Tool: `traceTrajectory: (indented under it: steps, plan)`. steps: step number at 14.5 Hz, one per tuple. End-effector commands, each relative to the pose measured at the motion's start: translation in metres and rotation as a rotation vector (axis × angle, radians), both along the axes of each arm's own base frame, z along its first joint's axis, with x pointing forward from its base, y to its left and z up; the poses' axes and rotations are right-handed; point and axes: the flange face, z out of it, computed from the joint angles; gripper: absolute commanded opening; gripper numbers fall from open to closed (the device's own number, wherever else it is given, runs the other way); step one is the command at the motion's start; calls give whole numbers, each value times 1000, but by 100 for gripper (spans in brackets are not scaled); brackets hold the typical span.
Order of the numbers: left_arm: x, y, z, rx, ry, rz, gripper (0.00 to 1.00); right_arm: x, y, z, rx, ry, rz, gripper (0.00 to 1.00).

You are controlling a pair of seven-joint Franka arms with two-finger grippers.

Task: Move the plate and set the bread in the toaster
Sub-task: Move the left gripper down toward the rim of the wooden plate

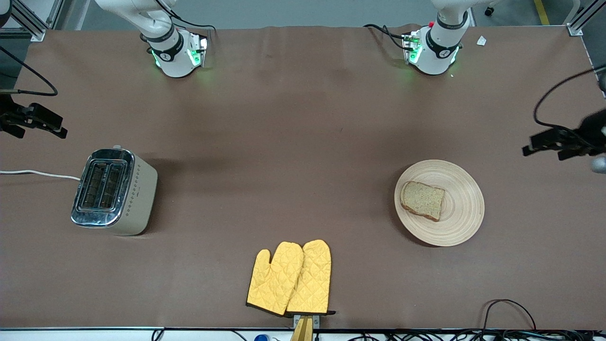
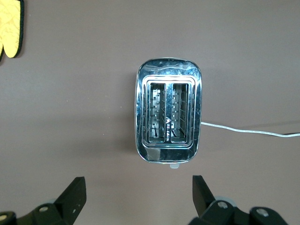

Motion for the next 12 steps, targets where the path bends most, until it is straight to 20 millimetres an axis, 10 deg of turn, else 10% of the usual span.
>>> traceTrajectory:
  steps: [1,7,12]
  plan:
    - [16,68,-83,-188,62,24,100,-2,-1,3,1,-5,-4,100]
    - [33,99,-251,-476,161,65,100,-2,-2,3,10,-6,-6,100]
    - [38,96,-333,-539,109,40,100,-2,-3,3,10,-6,-7,100]
